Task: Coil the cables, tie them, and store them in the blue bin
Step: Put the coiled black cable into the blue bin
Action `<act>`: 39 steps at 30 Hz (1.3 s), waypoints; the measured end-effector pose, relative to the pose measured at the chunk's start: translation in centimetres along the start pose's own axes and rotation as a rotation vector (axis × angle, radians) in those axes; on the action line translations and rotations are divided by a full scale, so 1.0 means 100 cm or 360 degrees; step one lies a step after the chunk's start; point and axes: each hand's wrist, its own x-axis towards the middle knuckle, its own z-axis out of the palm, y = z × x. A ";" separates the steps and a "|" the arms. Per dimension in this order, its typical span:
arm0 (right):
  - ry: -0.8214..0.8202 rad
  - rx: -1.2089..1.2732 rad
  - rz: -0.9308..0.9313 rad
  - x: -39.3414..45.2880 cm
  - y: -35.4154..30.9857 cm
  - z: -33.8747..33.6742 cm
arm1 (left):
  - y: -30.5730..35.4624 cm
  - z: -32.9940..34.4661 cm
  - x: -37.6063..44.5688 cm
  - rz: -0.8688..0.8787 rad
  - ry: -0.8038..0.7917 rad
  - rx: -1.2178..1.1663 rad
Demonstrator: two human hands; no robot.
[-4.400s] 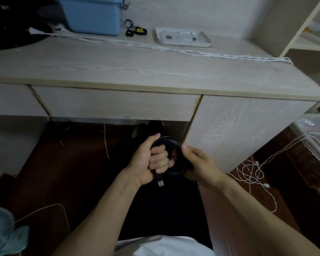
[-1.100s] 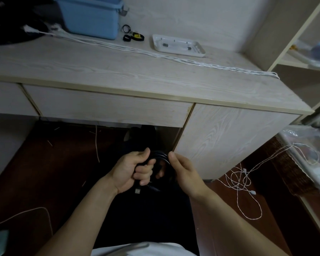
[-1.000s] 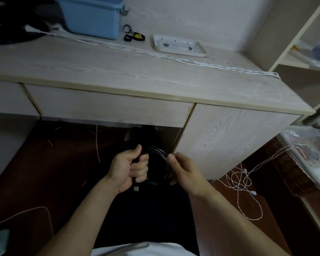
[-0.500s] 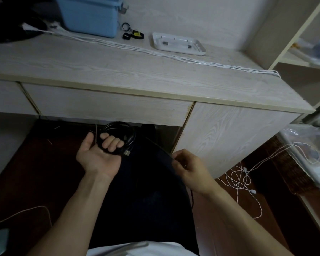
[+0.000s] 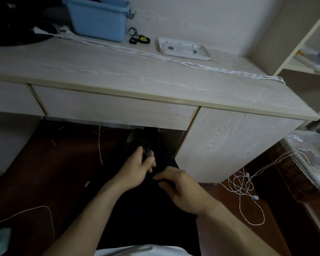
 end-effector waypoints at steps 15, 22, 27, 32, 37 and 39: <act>0.0451 0.0206 0.0374 0.004 0.014 0.001 | 0.045 -0.016 -0.010 -0.0279 -0.0878 -0.0301; 0.0259 0.0296 0.0235 0.004 0.017 0.003 | 0.044 -0.024 -0.012 -0.0444 -0.1057 -0.0234; 0.0323 0.0461 0.0319 0.007 0.014 -0.004 | 0.027 -0.020 -0.009 -0.0490 -0.1016 -0.0841; 0.0518 0.0643 0.0403 0.006 0.030 -0.020 | 0.016 -0.027 -0.006 -0.0544 -0.0814 -0.1400; 0.0700 0.0770 0.0546 0.005 0.047 -0.031 | 0.011 -0.025 -0.004 -0.0530 -0.0560 -0.2067; 0.0698 0.0759 0.0597 0.003 0.053 -0.033 | 0.011 -0.024 -0.004 -0.0494 -0.0415 -0.2193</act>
